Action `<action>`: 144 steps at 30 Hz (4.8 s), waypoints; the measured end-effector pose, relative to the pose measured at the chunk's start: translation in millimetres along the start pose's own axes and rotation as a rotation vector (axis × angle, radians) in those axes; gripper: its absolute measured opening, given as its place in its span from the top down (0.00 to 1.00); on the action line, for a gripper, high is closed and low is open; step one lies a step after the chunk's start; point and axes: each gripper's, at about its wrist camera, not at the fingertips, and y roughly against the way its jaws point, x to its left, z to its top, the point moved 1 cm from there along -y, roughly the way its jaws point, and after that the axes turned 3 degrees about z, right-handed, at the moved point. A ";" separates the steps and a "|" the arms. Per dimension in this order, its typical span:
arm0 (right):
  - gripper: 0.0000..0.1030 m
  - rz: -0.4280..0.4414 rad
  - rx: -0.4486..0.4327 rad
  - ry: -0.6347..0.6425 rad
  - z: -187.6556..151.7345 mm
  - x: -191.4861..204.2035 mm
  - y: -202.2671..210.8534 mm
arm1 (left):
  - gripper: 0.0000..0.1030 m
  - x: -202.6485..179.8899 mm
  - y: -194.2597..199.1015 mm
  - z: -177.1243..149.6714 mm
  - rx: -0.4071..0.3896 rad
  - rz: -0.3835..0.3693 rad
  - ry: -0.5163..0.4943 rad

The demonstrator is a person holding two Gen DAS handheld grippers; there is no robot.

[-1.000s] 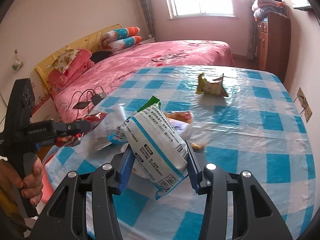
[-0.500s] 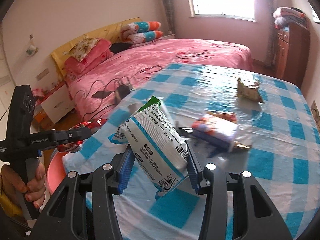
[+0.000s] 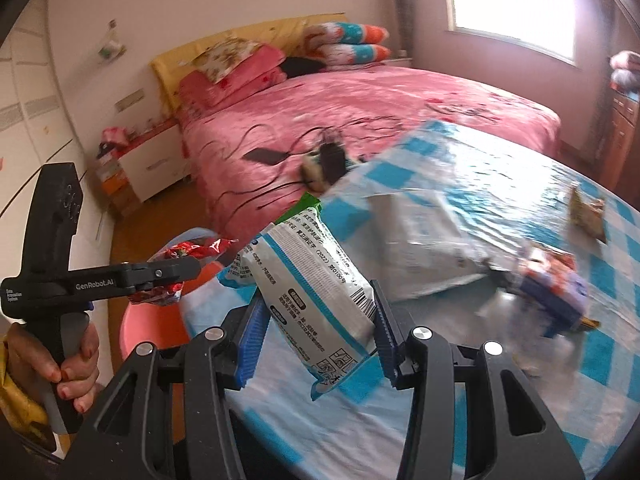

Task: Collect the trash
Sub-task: 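Lift the red snack bag with the left gripper while the right carries the white-green packet over the orange bucket, then open both grippers over the orange bucket to drop the two packets, then move both open grippers back over the table toward the remaining wrappers, then grasp the yellow chip bag with the left gripper while the right grasps the white plastic bag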

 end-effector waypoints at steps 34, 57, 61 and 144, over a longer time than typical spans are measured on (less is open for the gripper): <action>0.15 0.199 0.159 0.161 1.1 133.7 -103.1 | 0.21 146.6 19.3 -43.6 -0.034 0.347 0.071; 0.13 0.062 0.116 -0.038 -20.2 46.0 -68.9 | 0.20 100.5 1.2 -39.0 -0.036 0.297 -0.028; 0.13 0.049 0.083 -0.077 -20.7 31.4 -56.8 | 0.20 86.2 2.0 -35.8 -0.045 0.285 -0.057; 0.22 -0.195 -0.066 -0.498 -82.8 -223.6 60.2 | 0.33 -424.0 -312.3 49.4 0.238 0.104 -0.605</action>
